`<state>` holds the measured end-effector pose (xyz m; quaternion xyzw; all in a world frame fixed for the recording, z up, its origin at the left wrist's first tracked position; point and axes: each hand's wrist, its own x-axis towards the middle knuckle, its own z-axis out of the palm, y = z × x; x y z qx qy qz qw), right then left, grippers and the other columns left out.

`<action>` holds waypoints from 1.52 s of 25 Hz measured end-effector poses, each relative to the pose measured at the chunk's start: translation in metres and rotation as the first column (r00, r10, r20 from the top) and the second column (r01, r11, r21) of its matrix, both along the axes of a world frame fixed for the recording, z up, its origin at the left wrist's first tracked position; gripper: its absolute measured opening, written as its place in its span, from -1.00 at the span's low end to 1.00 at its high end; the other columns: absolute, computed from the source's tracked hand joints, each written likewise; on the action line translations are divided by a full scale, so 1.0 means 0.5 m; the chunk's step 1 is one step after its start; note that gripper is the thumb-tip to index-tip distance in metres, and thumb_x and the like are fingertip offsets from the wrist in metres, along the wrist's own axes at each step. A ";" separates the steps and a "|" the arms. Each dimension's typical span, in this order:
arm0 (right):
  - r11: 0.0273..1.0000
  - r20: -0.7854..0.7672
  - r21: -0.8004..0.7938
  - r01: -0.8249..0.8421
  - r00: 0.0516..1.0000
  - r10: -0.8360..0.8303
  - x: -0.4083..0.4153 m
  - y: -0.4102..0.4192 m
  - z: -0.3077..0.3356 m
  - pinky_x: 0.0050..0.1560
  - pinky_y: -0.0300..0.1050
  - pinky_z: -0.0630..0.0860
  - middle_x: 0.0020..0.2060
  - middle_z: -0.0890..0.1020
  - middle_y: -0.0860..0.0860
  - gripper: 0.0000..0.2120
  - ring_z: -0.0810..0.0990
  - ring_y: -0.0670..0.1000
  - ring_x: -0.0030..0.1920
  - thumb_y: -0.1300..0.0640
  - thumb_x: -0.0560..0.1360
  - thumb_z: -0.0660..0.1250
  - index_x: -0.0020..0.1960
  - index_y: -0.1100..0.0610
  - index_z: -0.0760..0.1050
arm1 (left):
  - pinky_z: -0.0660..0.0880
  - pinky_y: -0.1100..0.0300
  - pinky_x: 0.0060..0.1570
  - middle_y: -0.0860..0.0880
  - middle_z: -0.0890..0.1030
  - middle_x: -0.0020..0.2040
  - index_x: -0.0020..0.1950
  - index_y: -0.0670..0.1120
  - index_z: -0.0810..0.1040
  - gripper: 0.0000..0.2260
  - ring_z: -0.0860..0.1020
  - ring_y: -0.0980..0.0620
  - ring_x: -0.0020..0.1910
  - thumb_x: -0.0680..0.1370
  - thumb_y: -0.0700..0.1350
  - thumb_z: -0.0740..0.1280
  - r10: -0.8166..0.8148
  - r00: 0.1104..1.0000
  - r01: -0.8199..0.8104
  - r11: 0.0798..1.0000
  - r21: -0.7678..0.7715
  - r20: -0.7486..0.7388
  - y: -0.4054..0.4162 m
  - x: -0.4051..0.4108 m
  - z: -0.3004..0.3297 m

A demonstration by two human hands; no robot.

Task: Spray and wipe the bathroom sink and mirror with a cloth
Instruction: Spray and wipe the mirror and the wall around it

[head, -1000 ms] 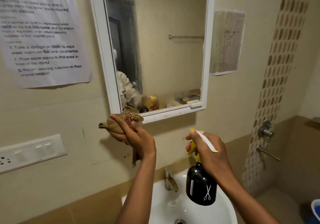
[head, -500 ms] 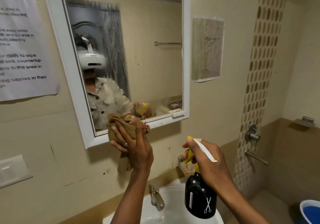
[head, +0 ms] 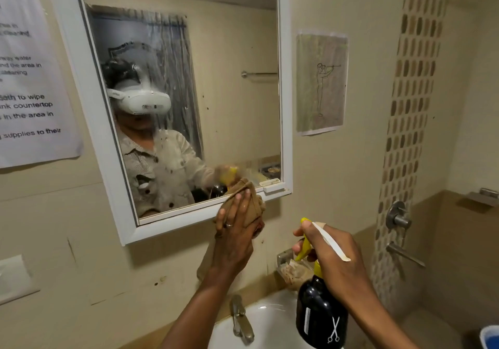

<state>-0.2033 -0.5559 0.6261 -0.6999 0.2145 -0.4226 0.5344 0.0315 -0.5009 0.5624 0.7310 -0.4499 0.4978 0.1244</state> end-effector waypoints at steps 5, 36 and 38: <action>0.999 0.036 0.033 -0.006 0.999 0.004 -0.016 -0.015 -0.004 -0.35 -0.33 0.52 -0.35 0.71 0.15 -0.66 0.66 -0.07 -0.36 0.03 0.66 0.31 -0.17 0.18 0.70 | -0.08 -0.04 0.51 -0.11 0.25 0.60 0.37 0.09 0.57 -0.56 0.17 -0.08 0.58 0.52 -0.08 0.15 -0.115 0.990 0.102 0.983 0.151 0.082 -0.016 -0.001 0.015; 0.995 0.079 0.072 0.076 0.994 -0.082 -0.107 -0.075 -0.013 -0.19 -0.09 0.57 -0.31 0.76 0.07 -0.66 0.72 0.08 -0.23 -0.06 0.61 0.29 -0.16 0.08 0.74 | -0.23 -0.11 0.58 -0.21 0.12 0.63 0.56 -0.14 0.32 -0.50 -0.04 -0.15 0.64 0.70 -0.05 -0.14 -0.062 0.942 -0.041 0.954 0.298 0.329 -0.191 -0.050 0.085; 0.995 0.096 0.086 0.055 0.993 -0.063 -0.106 -0.079 -0.015 -0.26 -0.25 0.55 -0.31 0.76 0.08 -0.63 0.72 0.01 -0.27 -0.13 0.54 0.29 -0.15 0.11 0.74 | -0.24 -0.14 0.56 -0.20 0.21 0.60 0.52 -0.08 0.41 -0.46 0.03 -0.15 0.63 0.66 -0.07 -0.16 -0.046 0.944 -0.060 0.950 0.305 0.328 -0.212 -0.077 0.113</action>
